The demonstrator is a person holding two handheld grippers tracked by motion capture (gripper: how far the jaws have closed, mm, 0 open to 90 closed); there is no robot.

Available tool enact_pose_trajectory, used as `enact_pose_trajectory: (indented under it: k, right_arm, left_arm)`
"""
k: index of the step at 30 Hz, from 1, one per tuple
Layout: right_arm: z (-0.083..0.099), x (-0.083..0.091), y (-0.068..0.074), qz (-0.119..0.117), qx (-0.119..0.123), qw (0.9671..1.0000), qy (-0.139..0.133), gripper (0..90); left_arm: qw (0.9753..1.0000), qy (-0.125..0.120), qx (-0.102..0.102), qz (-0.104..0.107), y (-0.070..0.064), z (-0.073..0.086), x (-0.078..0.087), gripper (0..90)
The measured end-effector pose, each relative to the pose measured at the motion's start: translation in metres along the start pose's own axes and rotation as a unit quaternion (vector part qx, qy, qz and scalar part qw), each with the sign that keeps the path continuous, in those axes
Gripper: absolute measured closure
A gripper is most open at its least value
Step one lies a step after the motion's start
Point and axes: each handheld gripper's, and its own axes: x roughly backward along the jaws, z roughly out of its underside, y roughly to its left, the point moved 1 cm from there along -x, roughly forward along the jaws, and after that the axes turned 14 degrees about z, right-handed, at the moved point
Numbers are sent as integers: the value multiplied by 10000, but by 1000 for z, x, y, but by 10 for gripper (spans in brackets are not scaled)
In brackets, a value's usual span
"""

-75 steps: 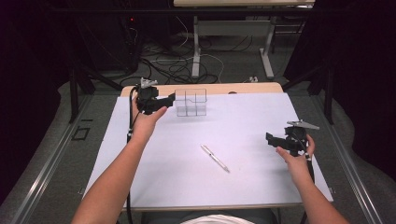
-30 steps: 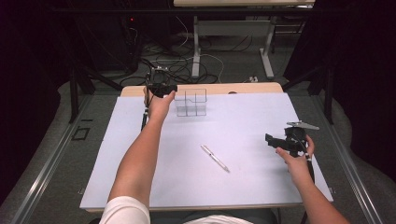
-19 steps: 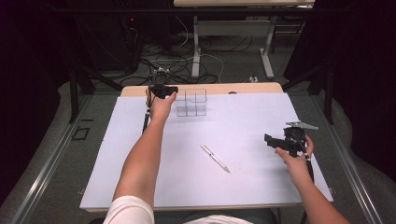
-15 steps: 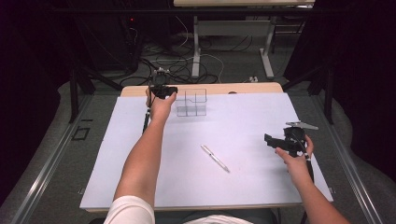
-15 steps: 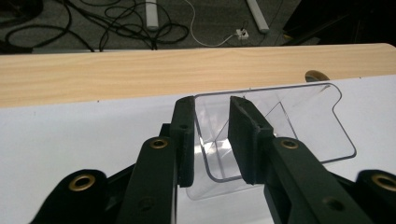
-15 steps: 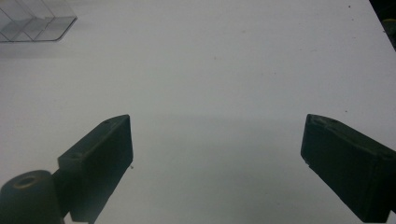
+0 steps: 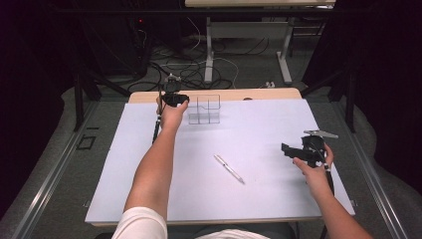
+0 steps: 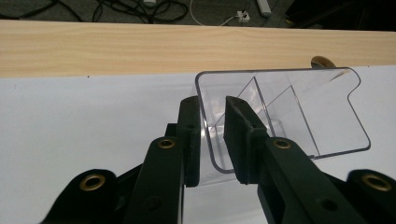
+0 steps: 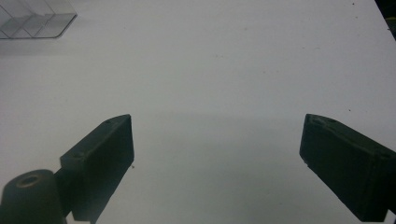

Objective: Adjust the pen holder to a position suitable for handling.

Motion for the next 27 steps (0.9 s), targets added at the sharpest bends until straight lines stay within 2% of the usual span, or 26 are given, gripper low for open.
enact_pose_trajectory:
  k: [7, 9, 11, 14, 21, 27]
  right_arm:
    - [0, -1, 0, 8, 8, 10000, 18, 102]
    - [0, -1, 0, 2, 9, 10000, 15, 104]
    - [0, 0, 1, 9, 10, 10000, -1, 113]
    - [0, -1, 1, 6, 1, 10000, 0, 114]
    - [1, -1, 0, -4, -21, 10000, 20, 118]
    - [1, -1, -1, -10, -17, 10000, 17, 119]
  left_arm:
    - [9999, 114, 121, -31, 1, 1, -1, 835]
    - [9996, 103, 274, 4, 1, 1, -1, 862]
    - [9994, 98, 334, -44, 1, 0, -1, 866]
    - [9994, 75, 313, -147, -2, 0, -2, 872]
    - [9990, 73, 406, -141, -2, 0, -1, 881]
    - [9989, 42, 380, -287, -5, 0, -2, 886]
